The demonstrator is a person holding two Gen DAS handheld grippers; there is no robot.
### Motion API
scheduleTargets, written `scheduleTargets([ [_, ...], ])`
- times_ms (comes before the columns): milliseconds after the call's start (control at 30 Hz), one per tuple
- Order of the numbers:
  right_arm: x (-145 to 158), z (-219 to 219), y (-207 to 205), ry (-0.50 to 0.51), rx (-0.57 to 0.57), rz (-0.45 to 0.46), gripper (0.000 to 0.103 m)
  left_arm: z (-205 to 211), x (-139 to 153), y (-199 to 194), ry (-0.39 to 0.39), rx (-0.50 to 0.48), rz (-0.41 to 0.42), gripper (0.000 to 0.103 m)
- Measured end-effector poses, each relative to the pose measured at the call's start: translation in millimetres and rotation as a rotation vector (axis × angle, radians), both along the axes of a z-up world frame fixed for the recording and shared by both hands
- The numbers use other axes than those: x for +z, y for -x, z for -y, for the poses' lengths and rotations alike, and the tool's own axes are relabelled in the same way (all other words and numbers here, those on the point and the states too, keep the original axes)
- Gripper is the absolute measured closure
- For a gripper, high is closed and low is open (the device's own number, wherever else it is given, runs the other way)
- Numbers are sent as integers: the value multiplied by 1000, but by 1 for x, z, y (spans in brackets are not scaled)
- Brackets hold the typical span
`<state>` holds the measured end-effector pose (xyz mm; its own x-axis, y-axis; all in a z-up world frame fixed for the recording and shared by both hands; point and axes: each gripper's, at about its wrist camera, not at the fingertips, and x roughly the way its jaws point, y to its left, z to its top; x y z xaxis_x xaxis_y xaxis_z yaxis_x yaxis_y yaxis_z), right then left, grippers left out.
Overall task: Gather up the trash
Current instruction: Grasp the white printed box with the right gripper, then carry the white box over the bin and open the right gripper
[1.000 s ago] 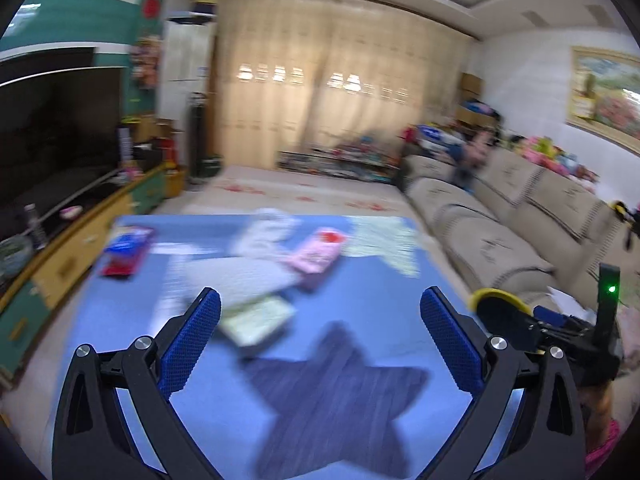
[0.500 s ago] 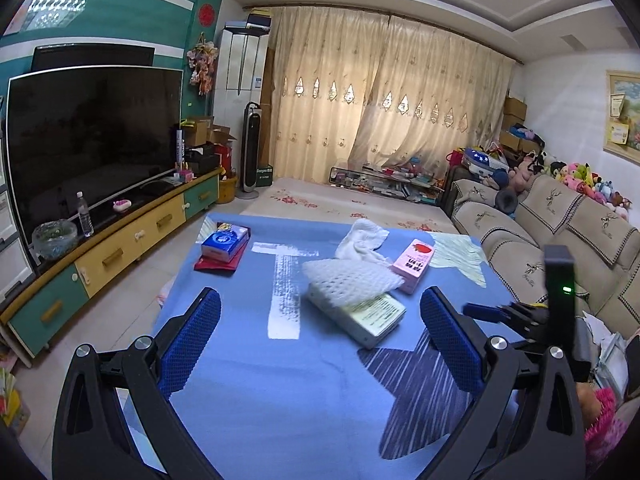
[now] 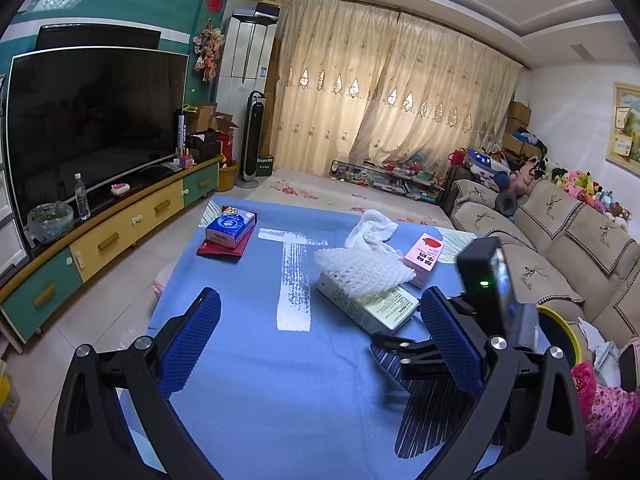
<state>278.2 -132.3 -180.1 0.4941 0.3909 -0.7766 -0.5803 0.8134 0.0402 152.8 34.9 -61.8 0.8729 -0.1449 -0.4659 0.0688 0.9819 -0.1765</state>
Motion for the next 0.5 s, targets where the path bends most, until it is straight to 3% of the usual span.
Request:
scheduleTargets([
  [67, -1, -3, -4, 27, -19, 12, 16, 0, 0, 0, 4, 1, 0, 5],
  [133, -3, -2, -7, 43, -35, -1, 33, 0, -1, -2, 10, 2, -3, 5],
  [233, 3, 6, -3, 16, -58, -19, 34, 1, -2, -1, 9, 1, -2, 5],
  [500, 60, 37, 62, -62, -57, 81, 35, 8, 1, 2, 14, -11, 10, 5],
])
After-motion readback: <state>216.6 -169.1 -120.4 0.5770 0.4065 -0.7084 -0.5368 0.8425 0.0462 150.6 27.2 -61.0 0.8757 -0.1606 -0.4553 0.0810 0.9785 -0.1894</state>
